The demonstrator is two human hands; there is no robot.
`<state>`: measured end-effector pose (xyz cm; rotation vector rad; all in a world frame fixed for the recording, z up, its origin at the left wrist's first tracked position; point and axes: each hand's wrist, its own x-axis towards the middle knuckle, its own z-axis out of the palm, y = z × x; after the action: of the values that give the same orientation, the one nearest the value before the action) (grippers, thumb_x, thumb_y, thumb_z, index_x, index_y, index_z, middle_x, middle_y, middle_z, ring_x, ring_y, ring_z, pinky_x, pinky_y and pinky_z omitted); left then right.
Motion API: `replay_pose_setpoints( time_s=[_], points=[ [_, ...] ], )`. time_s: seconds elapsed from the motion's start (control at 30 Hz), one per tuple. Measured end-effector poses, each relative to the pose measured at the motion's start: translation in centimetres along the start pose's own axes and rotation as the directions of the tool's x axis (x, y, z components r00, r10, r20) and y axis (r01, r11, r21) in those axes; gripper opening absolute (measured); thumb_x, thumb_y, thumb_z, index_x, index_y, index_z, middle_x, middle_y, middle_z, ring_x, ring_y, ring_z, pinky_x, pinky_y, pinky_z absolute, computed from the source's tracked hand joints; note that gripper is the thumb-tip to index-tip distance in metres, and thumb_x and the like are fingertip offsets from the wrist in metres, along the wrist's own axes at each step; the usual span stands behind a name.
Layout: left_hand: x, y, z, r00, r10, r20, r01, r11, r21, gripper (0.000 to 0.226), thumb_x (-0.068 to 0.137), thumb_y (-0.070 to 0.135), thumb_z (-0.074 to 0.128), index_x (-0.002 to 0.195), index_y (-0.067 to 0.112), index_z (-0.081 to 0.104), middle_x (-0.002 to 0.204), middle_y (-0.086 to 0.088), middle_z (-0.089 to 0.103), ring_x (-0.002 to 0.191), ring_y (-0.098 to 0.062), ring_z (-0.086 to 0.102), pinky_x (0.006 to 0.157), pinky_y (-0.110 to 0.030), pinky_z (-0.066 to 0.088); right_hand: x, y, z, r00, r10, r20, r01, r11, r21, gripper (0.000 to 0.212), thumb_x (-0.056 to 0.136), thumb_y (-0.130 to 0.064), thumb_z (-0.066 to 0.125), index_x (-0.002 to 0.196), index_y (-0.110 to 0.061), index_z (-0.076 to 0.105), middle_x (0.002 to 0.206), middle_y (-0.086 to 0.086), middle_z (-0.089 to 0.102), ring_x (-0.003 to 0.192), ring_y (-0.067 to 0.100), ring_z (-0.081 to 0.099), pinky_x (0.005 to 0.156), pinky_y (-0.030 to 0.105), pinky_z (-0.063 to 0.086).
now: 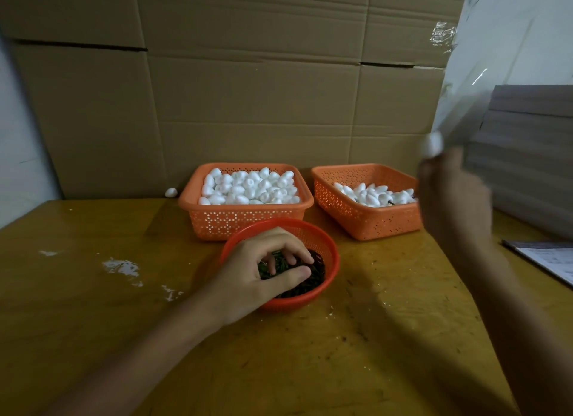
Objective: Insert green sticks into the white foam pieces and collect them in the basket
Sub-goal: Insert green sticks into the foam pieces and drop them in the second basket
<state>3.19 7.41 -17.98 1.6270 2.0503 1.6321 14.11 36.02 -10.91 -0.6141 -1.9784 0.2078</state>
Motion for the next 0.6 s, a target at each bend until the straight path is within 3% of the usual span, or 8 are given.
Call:
replay_pose_setpoints(
  time_s=[0.07, 0.1, 0.2, 0.3, 0.4, 0.47, 0.53, 0.6],
  points=[
    [0.0, 0.1, 0.0, 1.000, -0.006, 0.006, 0.006, 1.000, -0.003, 0.018, 0.091, 0.038, 0.071, 0.103, 0.027, 0.077, 0.112, 0.004, 0.071, 0.110, -0.025, 0.066, 0.079, -0.046, 0.054, -0.1, 1.2, 0.7, 0.915, 0.049, 0.400, 0.063, 0.963, -0.263, 0.029, 0.104, -0.034, 0.061, 0.112, -0.006, 0.060, 0.082, 0.007, 0.066, 0.061, 0.021, 0.060, 0.052, 0.039, 0.052],
    [0.0, 0.1, 0.0, 1.000, -0.010, 0.012, 0.010, 1.000, 0.001, 0.017, 0.091, 0.039, 0.071, 0.103, 0.028, 0.076, 0.112, 0.004, 0.071, 0.109, -0.025, 0.067, 0.079, -0.046, 0.054, -0.3, 1.7, 0.9, 0.865, 0.069, 0.497, 0.110, 0.941, -0.321, 0.028, 0.101, -0.034, 0.067, 0.110, -0.008, 0.067, 0.085, 0.005, 0.068, 0.066, 0.019, 0.065, 0.058, 0.042, 0.060],
    [0.0, 0.0, 0.0, 1.000, -0.008, 0.012, 0.008, 1.000, 0.014, 0.016, 0.091, 0.039, 0.071, 0.102, 0.029, 0.076, 0.110, 0.004, 0.072, 0.108, -0.024, 0.067, 0.079, -0.045, 0.054, -0.5, 1.7, 1.0, 0.815, 0.059, 0.576, 0.166, 0.929, -0.330, 0.017, 0.097, -0.032, 0.073, 0.093, -0.016, 0.071, 0.078, 0.000, 0.066, 0.066, 0.014, 0.067, 0.066, 0.037, 0.064],
    [0.0, -0.1, 0.1, 1.000, -0.023, 0.016, 0.023, 0.999, 0.028, 0.017, 0.091, 0.039, 0.070, 0.102, 0.028, 0.077, 0.109, 0.006, 0.071, 0.108, -0.023, 0.066, 0.079, -0.041, 0.054, -0.7, 0.7, 1.3, 0.763, 0.038, 0.645, 0.207, 0.932, -0.299, 0.019, 0.096, -0.036, 0.072, 0.089, -0.018, 0.068, 0.078, -0.001, 0.066, 0.068, 0.012, 0.066, 0.068, 0.033, 0.064],
    [0.0, -0.2, 0.1, 1.000, -0.013, 0.004, 0.013, 0.999, 0.039, 0.017, 0.091, 0.038, 0.069, 0.102, 0.028, 0.076, 0.109, 0.008, 0.071, 0.108, -0.022, 0.067, 0.078, -0.037, 0.055, -2.4, -1.6, 1.4, 0.750, -0.130, 0.648, 0.283, 0.949, -0.138, 0.017, 0.097, -0.036, 0.069, 0.088, -0.022, 0.067, 0.077, -0.006, 0.065, 0.066, 0.007, 0.063, 0.061, 0.025, 0.056],
    [0.1, -0.2, 0.2, 1.000, -0.001, -0.018, 0.002, 0.999, 0.038, 0.017, 0.092, 0.037, 0.068, 0.103, 0.027, 0.075, 0.108, 0.008, 0.071, 0.107, -0.022, 0.067, 0.077, -0.034, 0.055, -4.2, -4.1, 1.5, 0.745, -0.340, 0.574, 0.349, 0.932, 0.099, 0.014, 0.099, -0.036, 0.063, 0.090, -0.026, 0.066, 0.079, -0.012, 0.064, 0.067, 0.001, 0.059, 0.060, 0.021, 0.046],
    [0.2, -0.3, 0.1, 0.998, 0.012, -0.067, -0.010, 0.999, 0.031, 0.015, 0.094, 0.033, 0.069, 0.105, 0.025, 0.073, 0.107, 0.009, 0.071, 0.106, -0.021, 0.068, 0.081, -0.032, 0.056, -6.2, -6.5, 1.7, 0.661, -0.510, 0.551, 0.389, 0.860, 0.329, 0.022, 0.101, -0.039, 0.052, 0.105, -0.025, 0.068, 0.094, -0.011, 0.067, 0.081, 0.002, 0.061, 0.070, 0.025, 0.049],
    [0.4, -0.3, 0.0, 0.989, 0.010, -0.146, -0.005, 1.000, 0.030, 0.010, 0.097, 0.025, 0.068, 0.106, 0.023, 0.070, 0.104, 0.008, 0.071, 0.106, -0.020, 0.068, 0.086, -0.035, 0.057, -7.9, -7.6, 2.4, 0.527, -0.585, 0.616, 0.395, 0.811, 0.433, 0.036, 0.106, -0.043, 0.041, 0.120, -0.022, 0.066, 0.109, -0.005, 0.068, 0.096, 0.009, 0.060, 0.082, 0.033, 0.051]
  ],
)
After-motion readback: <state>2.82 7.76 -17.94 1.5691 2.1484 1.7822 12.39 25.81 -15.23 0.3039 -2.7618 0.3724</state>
